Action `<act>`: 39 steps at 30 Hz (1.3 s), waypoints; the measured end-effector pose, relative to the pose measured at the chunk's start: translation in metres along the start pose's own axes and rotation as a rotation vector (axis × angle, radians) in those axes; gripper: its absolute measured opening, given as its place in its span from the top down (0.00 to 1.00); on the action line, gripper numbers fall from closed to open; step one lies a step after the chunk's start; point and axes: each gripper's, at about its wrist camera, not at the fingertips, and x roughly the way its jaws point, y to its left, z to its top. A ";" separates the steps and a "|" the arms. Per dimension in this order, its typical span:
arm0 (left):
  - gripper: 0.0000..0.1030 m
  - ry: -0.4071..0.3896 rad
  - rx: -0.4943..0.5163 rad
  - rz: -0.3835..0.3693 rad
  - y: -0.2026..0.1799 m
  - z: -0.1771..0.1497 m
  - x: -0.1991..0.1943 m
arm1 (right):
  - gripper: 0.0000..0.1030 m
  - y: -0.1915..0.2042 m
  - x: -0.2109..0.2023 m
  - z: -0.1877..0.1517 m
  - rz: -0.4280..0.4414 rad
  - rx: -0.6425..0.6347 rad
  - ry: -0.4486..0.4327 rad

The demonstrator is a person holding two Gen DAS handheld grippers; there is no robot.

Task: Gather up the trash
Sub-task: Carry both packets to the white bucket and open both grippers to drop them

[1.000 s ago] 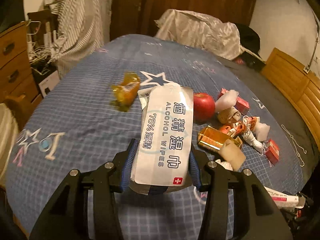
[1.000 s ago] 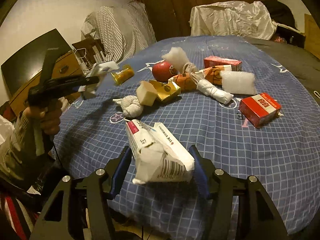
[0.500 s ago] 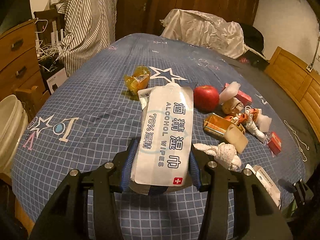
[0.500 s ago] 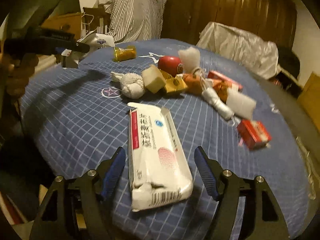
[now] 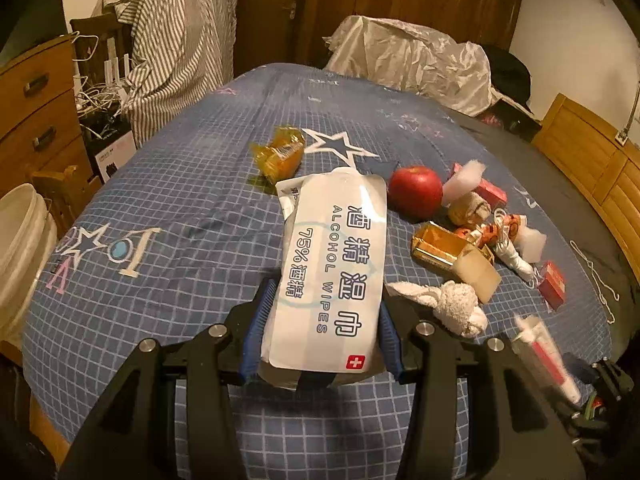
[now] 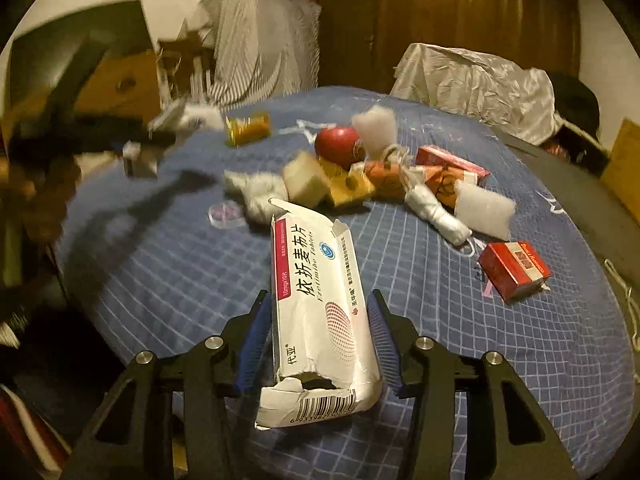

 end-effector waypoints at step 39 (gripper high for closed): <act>0.55 -0.163 -0.315 0.597 0.376 0.066 -0.128 | 0.49 0.494 0.203 0.342 0.593 -0.217 0.158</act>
